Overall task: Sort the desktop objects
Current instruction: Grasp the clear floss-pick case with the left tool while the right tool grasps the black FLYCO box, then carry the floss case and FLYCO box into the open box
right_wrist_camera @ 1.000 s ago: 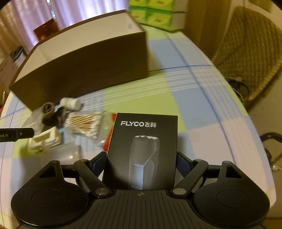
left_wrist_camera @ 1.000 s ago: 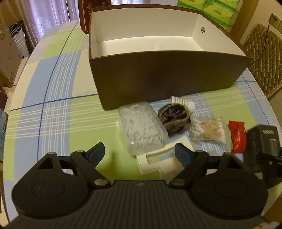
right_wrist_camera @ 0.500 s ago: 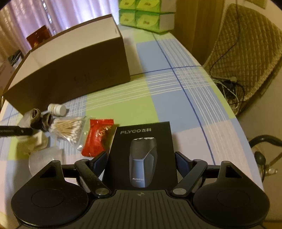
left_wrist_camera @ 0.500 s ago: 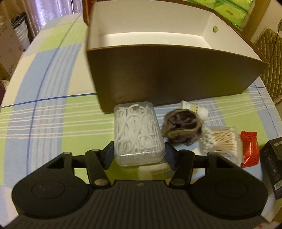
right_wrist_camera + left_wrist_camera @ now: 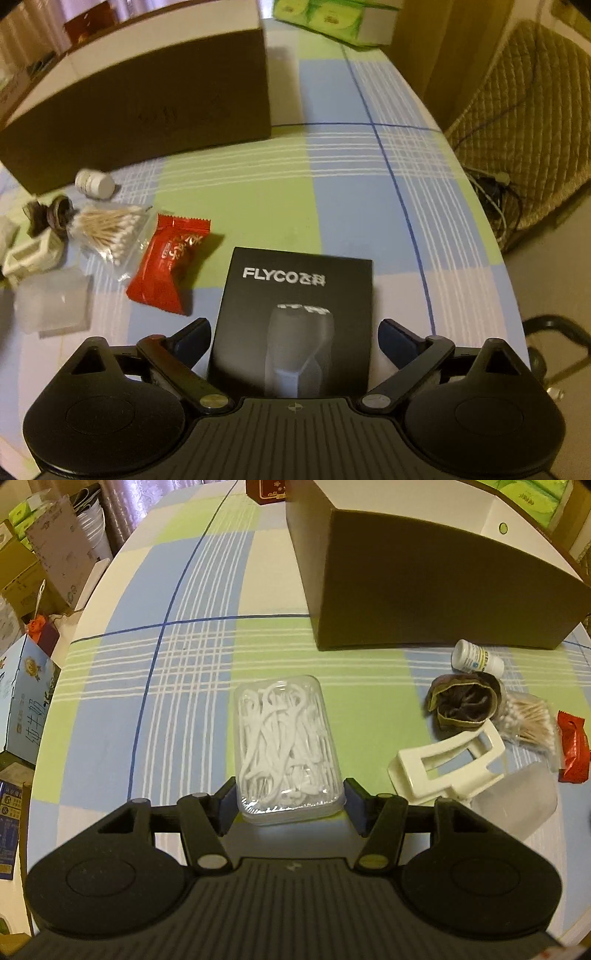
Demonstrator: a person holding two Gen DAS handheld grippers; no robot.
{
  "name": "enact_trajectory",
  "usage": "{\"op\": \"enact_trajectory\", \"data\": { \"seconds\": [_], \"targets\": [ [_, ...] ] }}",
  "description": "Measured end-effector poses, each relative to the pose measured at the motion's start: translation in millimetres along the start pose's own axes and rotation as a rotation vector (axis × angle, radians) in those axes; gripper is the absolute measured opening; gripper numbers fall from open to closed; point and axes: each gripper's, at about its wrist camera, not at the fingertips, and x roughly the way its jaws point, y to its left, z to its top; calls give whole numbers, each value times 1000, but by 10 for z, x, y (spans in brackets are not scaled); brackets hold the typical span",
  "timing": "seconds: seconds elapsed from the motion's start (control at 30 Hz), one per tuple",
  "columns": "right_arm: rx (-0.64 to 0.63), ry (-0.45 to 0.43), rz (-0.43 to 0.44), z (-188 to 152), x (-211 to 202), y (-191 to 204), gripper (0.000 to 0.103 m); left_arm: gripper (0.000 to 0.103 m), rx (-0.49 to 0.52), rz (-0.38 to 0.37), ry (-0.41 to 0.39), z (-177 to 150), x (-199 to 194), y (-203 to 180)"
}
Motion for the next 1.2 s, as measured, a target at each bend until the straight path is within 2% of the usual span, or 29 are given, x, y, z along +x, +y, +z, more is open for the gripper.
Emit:
{"op": "enact_trajectory", "data": {
  "seconds": [0.07,0.17,0.47,0.6,0.67,0.8,0.9,0.97,1.1,1.2],
  "targets": [
    [-22,17,-21,-15,68,36,79,61,-1,9,-1,18,13,-16],
    [-33,6,-27,-30,61,35,78,66,5,30,-13,66,19,-43],
    [83,-47,22,59,-157,-292,78,65,-28,22,-40,195,152,-11],
    [106,-53,33,86,-209,-317,78,65,-52,14,-28,211,164,23],
    [117,-45,45,73,-214,-313,78,79,-98,5,-21,214,151,62],
    [119,-33,51,52,-204,-275,78,80,-154,-14,-41,291,115,109],
    [111,-36,55,53,-204,-247,78,74,-152,21,-36,367,179,100],
    [104,-40,56,57,-209,-230,78,58,-154,24,-18,376,245,107],
    [97,-42,54,56,-227,-219,78,54,-104,31,-39,310,223,65],
    [95,-41,60,62,-232,-209,78,54,-104,4,-32,233,174,81]
  ]
}}
